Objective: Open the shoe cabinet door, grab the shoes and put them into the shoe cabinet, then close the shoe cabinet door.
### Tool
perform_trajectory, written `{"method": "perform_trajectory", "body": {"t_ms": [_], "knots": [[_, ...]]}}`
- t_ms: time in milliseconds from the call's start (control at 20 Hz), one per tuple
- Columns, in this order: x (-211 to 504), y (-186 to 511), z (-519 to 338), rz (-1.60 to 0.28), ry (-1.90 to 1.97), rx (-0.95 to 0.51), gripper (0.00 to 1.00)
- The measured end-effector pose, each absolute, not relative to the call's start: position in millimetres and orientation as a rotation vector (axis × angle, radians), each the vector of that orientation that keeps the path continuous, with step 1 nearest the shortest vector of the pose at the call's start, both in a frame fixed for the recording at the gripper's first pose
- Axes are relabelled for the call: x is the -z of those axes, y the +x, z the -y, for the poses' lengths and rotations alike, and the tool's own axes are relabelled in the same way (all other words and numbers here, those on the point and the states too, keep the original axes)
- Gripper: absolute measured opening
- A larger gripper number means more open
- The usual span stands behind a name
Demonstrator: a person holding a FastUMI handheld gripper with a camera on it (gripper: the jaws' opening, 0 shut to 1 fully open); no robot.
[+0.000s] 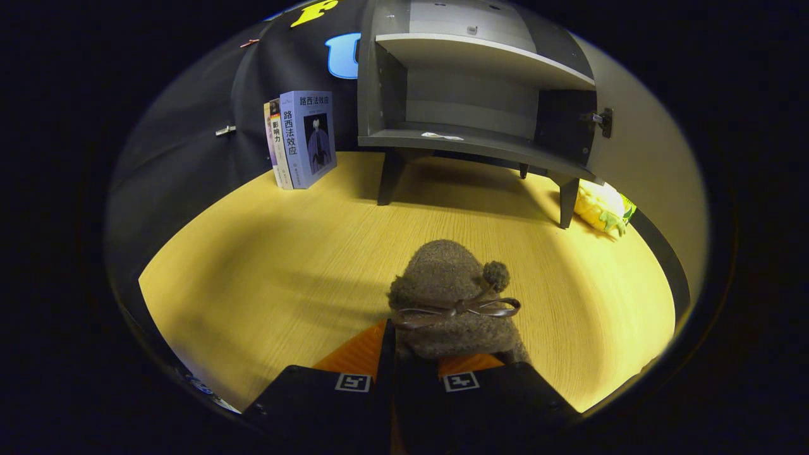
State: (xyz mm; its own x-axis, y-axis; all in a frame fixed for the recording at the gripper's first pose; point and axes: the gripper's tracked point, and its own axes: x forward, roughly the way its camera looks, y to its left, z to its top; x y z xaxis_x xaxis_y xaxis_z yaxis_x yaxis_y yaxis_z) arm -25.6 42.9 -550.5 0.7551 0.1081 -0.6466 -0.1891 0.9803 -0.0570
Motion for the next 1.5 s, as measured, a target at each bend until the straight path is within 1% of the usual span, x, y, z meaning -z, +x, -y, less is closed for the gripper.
{"method": "perform_trajectory", "body": {"t_ms": [450,550,800,1000,1150,1500], "knots": [[552,-23,-40,-0.684,-0.133,-0.148,0.27],[550,-26,-41,-0.695,-0.13,-0.151,0.05],[542,-25,-39,-0.702,-0.136,-0.168,0.06],[488,-16,-29,-0.645,-0.1,-0.169,0.05],[438,-13,-22,-0.623,-0.085,-0.202,0.05],[300,-7,-10,-0.541,-0.024,-0.284,0.05]]}}
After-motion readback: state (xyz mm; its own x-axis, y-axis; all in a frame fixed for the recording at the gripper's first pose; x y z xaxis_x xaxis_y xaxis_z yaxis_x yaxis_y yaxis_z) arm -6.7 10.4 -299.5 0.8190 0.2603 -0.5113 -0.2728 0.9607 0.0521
